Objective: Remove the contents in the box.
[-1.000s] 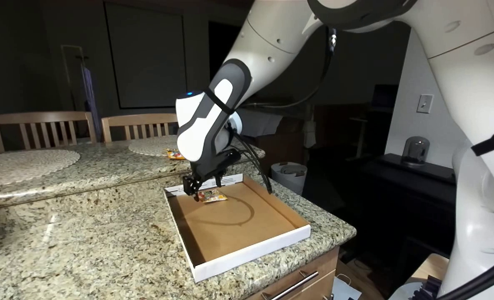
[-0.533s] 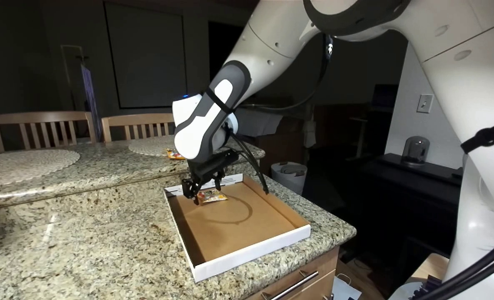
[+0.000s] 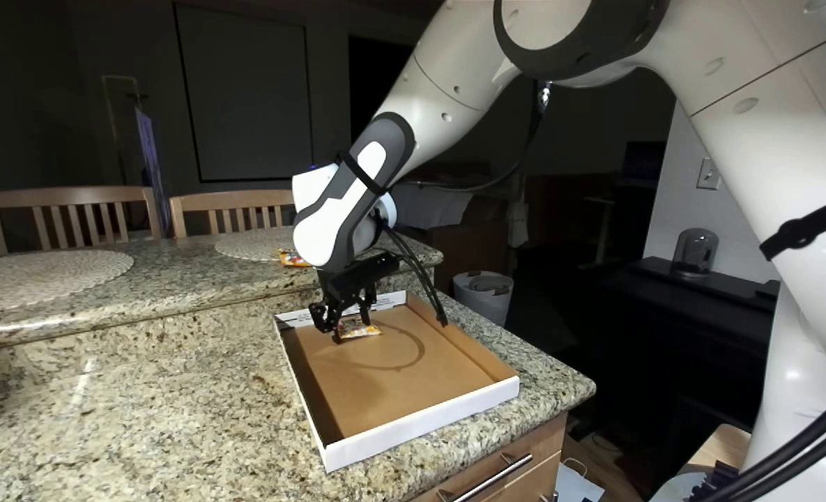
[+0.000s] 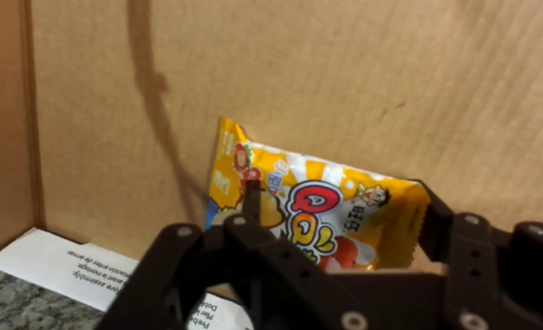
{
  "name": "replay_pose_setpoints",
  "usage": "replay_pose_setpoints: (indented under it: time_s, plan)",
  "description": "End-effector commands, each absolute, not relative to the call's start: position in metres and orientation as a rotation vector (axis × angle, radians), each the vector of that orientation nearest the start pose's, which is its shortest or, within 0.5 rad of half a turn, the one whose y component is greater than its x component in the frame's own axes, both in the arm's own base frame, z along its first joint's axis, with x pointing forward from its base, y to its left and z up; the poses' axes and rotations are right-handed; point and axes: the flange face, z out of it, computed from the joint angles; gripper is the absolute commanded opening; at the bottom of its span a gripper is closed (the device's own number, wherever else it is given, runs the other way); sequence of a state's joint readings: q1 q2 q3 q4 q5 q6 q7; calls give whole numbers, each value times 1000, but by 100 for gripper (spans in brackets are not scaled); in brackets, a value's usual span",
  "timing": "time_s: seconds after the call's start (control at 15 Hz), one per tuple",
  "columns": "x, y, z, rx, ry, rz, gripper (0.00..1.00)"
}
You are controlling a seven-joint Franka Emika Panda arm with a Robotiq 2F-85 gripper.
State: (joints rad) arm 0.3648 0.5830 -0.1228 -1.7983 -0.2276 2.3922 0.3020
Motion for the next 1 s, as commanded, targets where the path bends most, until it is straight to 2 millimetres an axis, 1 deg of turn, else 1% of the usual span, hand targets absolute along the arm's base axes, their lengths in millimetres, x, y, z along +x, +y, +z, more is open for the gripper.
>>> replay_pose_setpoints:
  time_s: [0.0,0.2,0.47,0.6,0.93]
  plan:
    - [639,161,229,-3370,-191,-84,49]
    - [639,163,232,-3373,-193,-84,29]
    - [639,162,230,-3366,-191,-56,4]
    - [639,162,229,-3361,-192,-51,0]
    - [637,160,234,-3335,-205,-80,0]
